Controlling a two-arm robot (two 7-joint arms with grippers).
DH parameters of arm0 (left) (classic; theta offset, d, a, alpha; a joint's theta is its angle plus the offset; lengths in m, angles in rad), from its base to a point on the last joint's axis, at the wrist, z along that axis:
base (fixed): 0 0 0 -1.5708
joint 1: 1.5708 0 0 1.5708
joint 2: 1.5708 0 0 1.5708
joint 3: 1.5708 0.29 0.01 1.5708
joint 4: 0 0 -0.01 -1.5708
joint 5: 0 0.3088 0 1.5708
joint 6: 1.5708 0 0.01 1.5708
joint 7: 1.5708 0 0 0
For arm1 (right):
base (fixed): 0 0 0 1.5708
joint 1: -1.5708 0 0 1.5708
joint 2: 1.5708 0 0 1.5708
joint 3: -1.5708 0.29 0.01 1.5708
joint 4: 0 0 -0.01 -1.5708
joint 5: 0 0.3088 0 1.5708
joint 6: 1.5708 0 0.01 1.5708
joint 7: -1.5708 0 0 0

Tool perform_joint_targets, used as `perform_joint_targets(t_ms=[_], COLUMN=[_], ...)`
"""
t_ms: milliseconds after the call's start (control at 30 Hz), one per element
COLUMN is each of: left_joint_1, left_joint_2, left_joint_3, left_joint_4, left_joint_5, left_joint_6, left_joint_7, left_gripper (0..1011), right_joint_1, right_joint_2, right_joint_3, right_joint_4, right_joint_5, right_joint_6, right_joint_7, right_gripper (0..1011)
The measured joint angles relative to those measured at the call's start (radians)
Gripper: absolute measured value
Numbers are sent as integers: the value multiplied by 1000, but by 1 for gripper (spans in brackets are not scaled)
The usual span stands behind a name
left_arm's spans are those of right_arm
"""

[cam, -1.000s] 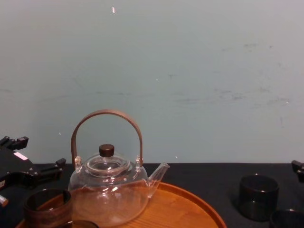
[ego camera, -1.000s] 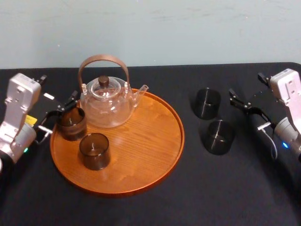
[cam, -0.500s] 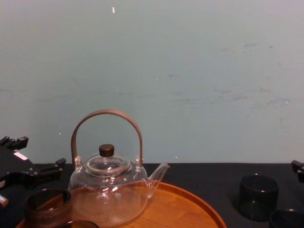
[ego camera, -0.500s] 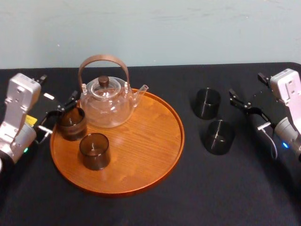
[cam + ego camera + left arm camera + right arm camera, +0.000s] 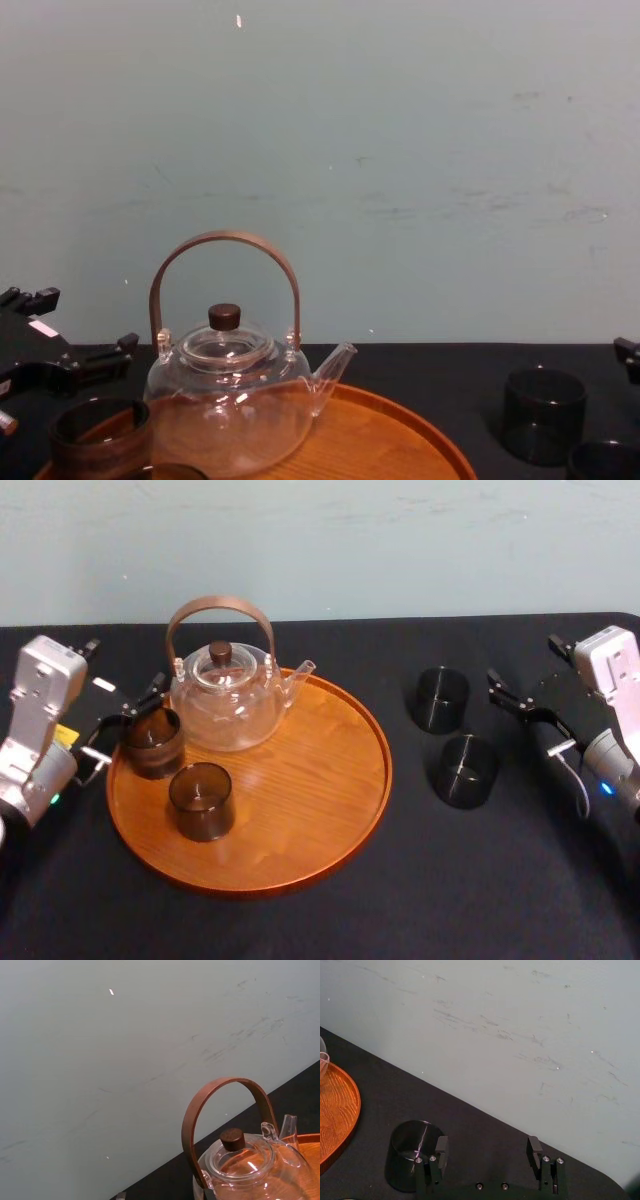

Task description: Pick up the glass from the table and place it on the tray.

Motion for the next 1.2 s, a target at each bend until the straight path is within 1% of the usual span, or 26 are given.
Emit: perform_joint_targets(t_ms=[167, 300, 367, 433, 567, 700, 833, 933, 1033, 1200], left_joint_1=[0, 0, 0, 0, 0, 0, 0, 0, 0, 0], left_joint_2=[0, 0, 0, 0, 0, 0, 0, 0, 0, 0], left_joint_3=[0, 0, 0, 0, 0, 0, 0, 0, 0, 0], left_joint_4=[0, 0, 0, 0, 0, 0, 0, 0, 0, 0], left_joint_5=[0, 0, 0, 0, 0, 0, 0, 0, 0, 0], left_joint_6=[0, 0, 0, 0, 0, 0, 0, 0, 0, 0], left_joint_7=[0, 0, 0, 0, 0, 0, 0, 0, 0, 0], left_gripper=[1001, 1001, 1001, 1001, 1001, 1001, 1002, 1001, 1001, 1001], right_joint_1=[-2, -7, -9, -17, -28, -52, -86, -107, -144, -187], right_joint_2=[-1, 2, 3, 7, 12, 24, 43, 56, 81, 111], right_joint_3=[5, 19, 22, 33, 45, 69, 97, 110, 132, 157], right_joint_4=[-1, -10, -13, -27, -45, -82, -129, -152, -191, -230], right_joint_5=[0, 7, 10, 23, 33, 59, 91, 107, 136, 162], right_joint_6=[1, 10, 12, 22, 34, 58, 85, 98, 123, 148], right_joint_7=[10, 45, 51, 72, 91, 118, 149, 166, 201, 238], right_gripper=[1002, 1002, 1002, 1002, 1002, 1002, 1002, 1002, 1002, 1002])
